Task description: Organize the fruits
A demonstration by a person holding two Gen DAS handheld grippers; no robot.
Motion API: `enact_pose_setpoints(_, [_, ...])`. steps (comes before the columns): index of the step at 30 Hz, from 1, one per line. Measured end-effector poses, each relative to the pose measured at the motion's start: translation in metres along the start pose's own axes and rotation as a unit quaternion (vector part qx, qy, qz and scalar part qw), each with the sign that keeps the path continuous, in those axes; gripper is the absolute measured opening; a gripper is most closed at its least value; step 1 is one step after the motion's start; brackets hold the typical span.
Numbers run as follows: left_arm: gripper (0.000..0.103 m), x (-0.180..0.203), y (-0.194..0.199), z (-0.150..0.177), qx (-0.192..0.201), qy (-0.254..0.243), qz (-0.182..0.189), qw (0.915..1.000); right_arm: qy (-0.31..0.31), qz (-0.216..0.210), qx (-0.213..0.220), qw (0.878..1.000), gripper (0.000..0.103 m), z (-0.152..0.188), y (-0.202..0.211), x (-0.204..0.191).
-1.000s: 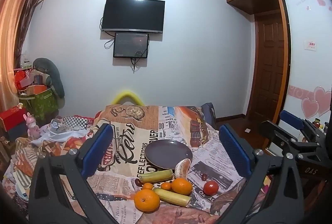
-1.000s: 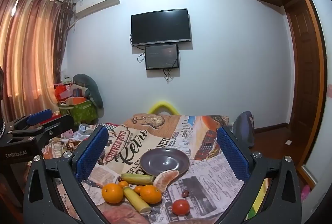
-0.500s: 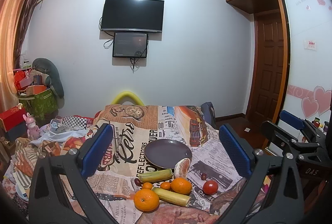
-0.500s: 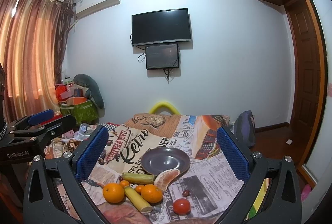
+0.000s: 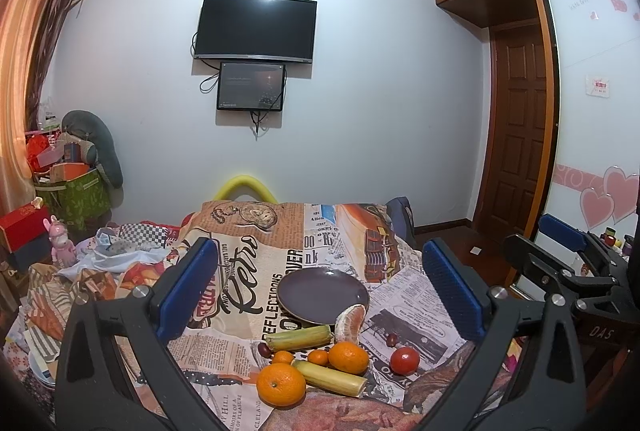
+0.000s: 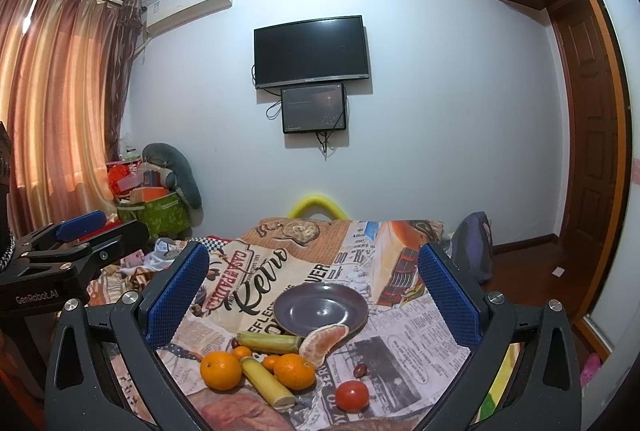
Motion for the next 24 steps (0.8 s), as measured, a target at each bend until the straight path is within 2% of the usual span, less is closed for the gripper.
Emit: enact_pose_setpoints(24, [0.103, -0.0033, -0.0008, 0.0016, -0.004, 0.004, 0.002, 1.0000, -0.004, -0.002, -0.002, 1.000, 0.103, 0.0020, -0.0014, -0.0011])
Point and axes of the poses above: each gripper's, at about its wrist camera, not at the fingertips, and y roughly against the way its jaws point, x to its right, z to its underside, the point moved 5 cm from there along -y, roughly the way its jaws point, and after that the axes turned 10 degrees about y, right-handed, at the moved point
